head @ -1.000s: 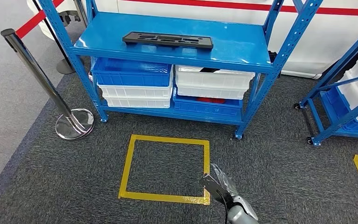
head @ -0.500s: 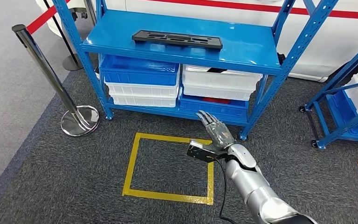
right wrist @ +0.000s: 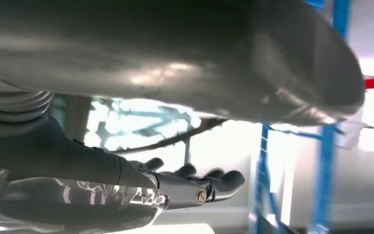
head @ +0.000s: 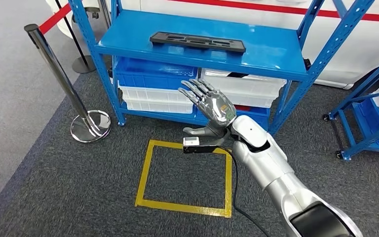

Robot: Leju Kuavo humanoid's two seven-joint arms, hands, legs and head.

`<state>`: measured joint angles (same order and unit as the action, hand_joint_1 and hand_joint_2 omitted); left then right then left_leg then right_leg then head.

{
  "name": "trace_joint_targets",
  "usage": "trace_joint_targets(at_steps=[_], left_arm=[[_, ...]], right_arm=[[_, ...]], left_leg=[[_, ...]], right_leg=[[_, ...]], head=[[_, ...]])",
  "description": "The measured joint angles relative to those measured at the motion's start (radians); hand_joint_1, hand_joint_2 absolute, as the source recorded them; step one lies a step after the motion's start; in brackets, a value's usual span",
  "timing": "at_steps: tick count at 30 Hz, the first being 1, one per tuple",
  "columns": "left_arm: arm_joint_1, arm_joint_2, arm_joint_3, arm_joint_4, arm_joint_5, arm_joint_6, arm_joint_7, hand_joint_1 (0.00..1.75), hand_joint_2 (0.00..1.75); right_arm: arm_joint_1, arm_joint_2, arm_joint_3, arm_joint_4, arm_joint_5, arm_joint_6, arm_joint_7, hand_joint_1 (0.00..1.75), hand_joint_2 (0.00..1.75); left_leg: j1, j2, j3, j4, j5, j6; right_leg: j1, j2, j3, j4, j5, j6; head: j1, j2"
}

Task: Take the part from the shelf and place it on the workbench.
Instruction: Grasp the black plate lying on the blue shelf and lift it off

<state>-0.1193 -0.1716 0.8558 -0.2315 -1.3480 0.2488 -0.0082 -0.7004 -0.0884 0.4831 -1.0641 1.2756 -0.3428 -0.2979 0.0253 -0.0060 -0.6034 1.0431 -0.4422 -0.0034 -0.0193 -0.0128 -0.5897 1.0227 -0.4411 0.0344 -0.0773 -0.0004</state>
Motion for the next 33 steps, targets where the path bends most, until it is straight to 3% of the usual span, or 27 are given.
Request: trace_joint_targets(at_steps=[2, 3, 5, 6, 7, 8, 10, 12, 14, 17, 18, 20, 22, 23, 24, 26, 28, 31, 33], left_arm=[[-0.001, -0.005, 0.025, 0.003, -0.007, 0.003, -0.002, 0.0, 0.0], [-0.002, -0.008, 0.036, 0.005, -0.01, 0.004, -0.003, 0.0, 0.0], [-0.003, -0.014, 0.053, 0.009, -0.018, 0.004, -0.004, 0.0, 0.0], [-0.003, -0.016, 0.059, 0.01, -0.022, 0.004, -0.005, 0.0, 0.0], [-0.003, -0.019, 0.064, 0.012, -0.025, 0.004, -0.005, 0.0, 0.0], [-0.002, -0.021, 0.067, 0.014, -0.027, 0.004, -0.005, 0.0, 0.0], [-0.001, -0.026, 0.071, 0.017, -0.028, 0.004, -0.005, 0.0, 0.0], [-0.002, -0.034, 0.074, 0.02, -0.028, 0.004, -0.005, 0.0, 0.0], [-0.003, -0.038, 0.076, 0.023, -0.028, 0.003, -0.005, 0.0, 0.0], [-0.004, -0.039, 0.082, 0.024, -0.03, 0.002, -0.004, 0.0, 0.0], [-0.005, -0.039, 0.084, 0.024, -0.031, 0.002, -0.004, 0.0, 0.0], [-0.004, -0.039, 0.089, 0.024, -0.032, 0.003, -0.003, 0.0, 0.0], [-0.002, -0.038, 0.091, 0.024, -0.032, 0.002, -0.003, 0.0, 0.0], [-0.001, -0.038, 0.091, 0.024, -0.032, 0.002, -0.002, 0.0, 0.0], [-0.001, -0.038, 0.092, 0.024, -0.033, 0.002, -0.002, 0.0, 0.0], [0.0, -0.038, 0.092, 0.025, -0.034, 0.002, -0.002, 0.0, 0.0], [-0.003, -0.038, 0.092, 0.027, -0.035, 0.002, -0.002, 0.0, 0.0], [-0.005, -0.037, 0.092, 0.028, -0.037, 0.002, -0.003, 0.0, 0.0], [-0.004, -0.036, 0.092, 0.028, -0.037, 0.002, -0.003, 0.0, 0.0]], right_arm=[[-0.017, -0.009, 0.047, -0.039, 0.014, 0.001, 0.008, 0.0, 0.0], [-0.026, -0.013, 0.067, -0.055, 0.022, 0.002, 0.011, 0.0, 0.0], [-0.041, -0.019, 0.098, -0.074, 0.035, 0.007, 0.019, 0.0, 0.0], [-0.044, -0.024, 0.109, -0.079, 0.04, 0.01, 0.022, 0.0, 0.0], [-0.045, -0.028, 0.118, -0.083, 0.043, 0.011, 0.024, 0.0, 0.0], [-0.045, -0.032, 0.123, -0.088, 0.045, 0.01, 0.026, 0.0, 0.0], [-0.048, -0.04, 0.129, -0.098, 0.046, 0.01, 0.026, 0.0, 0.0], [-0.055, -0.046, 0.133, -0.106, 0.046, 0.01, 0.027, 0.0, 0.0], [-0.061, -0.049, 0.139, -0.111, 0.047, 0.01, 0.027, 0.0, 0.0], [-0.063, -0.052, 0.144, -0.122, 0.046, 0.01, 0.026, 0.0, 0.0], [-0.066, -0.054, 0.144, -0.124, 0.044, 0.01, 0.026, 0.0, 0.0], [-0.069, -0.056, 0.145, -0.125, 0.038, 0.012, 0.024, 0.0, 0.0], [-0.066, -0.056, 0.149, -0.124, 0.034, 0.013, 0.023, 0.0, 0.0], [-0.064, -0.057, 0.151, -0.123, 0.033, 0.014, 0.022, 0.0, 0.0], [-0.063, -0.057, 0.153, -0.123, 0.033, 0.014, 0.022, 0.0, 0.0], [-0.064, -0.057, 0.157, -0.122, 0.032, 0.016, 0.022, 0.0, 0.0], [-0.066, -0.057, 0.16, -0.121, 0.029, 0.017, 0.025, 0.0, 0.0], [-0.064, -0.057, 0.16, -0.12, 0.025, 0.019, 0.028, 0.0, 0.0], [-0.065, -0.057, 0.16, -0.12, 0.024, 0.019, 0.031, 0.0, 0.0]], left_leg=[[-0.002, -0.001, 0.0, -0.003, 0.001, 0.016], [-0.003, -0.002, 0.001, -0.004, 0.0, 0.023], [-0.009, -0.002, 0.002, -0.004, -0.004, 0.032], [-0.013, -0.004, 0.004, -0.004, -0.006, 0.035], [-0.017, -0.006, 0.007, -0.004, -0.008, 0.038], [-0.02, -0.009, 0.011, -0.004, -0.011, 0.04], [-0.024, -0.015, 0.022, -0.004, -0.017, 0.041], [-0.026, -0.018, 0.028, -0.006, -0.024, 0.037], [-0.025, -0.019, 0.03, -0.012, -0.027, 0.03], [-0.027, -0.015, 0.038, -0.002, -0.042, 0.018], [-0.028, -0.013, 0.023, 0.033, -0.056, 0.014], [-0.024, -0.01, -0.047, 0.157, -0.095, 0.005], [-0.018, -0.008, -0.121, 0.252, -0.103, -0.004], [-0.014, -0.007, -0.135, 0.249, -0.077, -0.009], [-0.01, -0.004, -0.129, 0.208, -0.035, -0.014], [-0.006, 0.003, -0.083, 0.074, 0.05, -0.02], [-0.008, 0.005, -0.046, -0.007, 0.065, -0.01], [-0.012, -0.001, -0.03, -0.021, 0.038, 0.02], [-0.012, -0.003, -0.011, -0.024, 0.025, 0.032]], right_leg=[[-0.004, 0.001, -0.015, 0.031, -0.021, 0.006], [-0.004, 0.002, -0.037, 0.076, -0.045, 0.007], [-0.001, 0.003, -0.11, 0.215, -0.099, 0.005], [0.001, 0.004, -0.145, 0.273, -0.113, 0.002], [0.003, 0.005, -0.166, 0.301, -0.11, -0.003], [0.007, 0.006, -0.167, 0.288, -0.086, -0.01], [0.022, 0.011, -0.118, 0.16, -0.005, -0.032], [0.036, 0.014, -0.065, 0.04, 0.04, -0.052], [0.043, 0.015, -0.049, 0.006, 0.036, -0.062], [0.035, 0.013, -0.017, -0.028, 0.032, -0.062], [0.031, 0.011, -0.001, -0.04, 0.03, -0.062], [0.027, 0.007, 0.022, -0.048, 0.02, -0.063], [0.025, 0.007, 0.039, -0.047, 0.003, -0.061], [0.023, 0.007, 0.049, -0.046, -0.007, -0.058], [0.021, 0.007, 0.062, -0.045, -0.018, -0.054], [0.017, 0.008, 0.086, -0.039, -0.044, -0.042], [0.018, 0.008, 0.096, -0.033, -0.064, -0.029], [0.017, 0.007, 0.093, -0.016, -0.066, -0.013], [0.013, 0.008, 0.054, 0.058, -0.062, -0.006]], head=[[0.0, 0.0], [0.0, 0.0], [0.0, 0.0], [0.0, 0.0], [0.0, 0.0], [0.0, 0.0], [0.0, 0.0], [0.0, 0.0], [0.0, 0.0], [0.0, 0.0], [0.0, 0.0], [0.0, 0.0], [0.0, 0.0], [0.0, 0.0], [0.0, 0.0], [0.0, 0.0], [0.0, 0.0], [0.001, 0.0], [0.001, 0.0]])
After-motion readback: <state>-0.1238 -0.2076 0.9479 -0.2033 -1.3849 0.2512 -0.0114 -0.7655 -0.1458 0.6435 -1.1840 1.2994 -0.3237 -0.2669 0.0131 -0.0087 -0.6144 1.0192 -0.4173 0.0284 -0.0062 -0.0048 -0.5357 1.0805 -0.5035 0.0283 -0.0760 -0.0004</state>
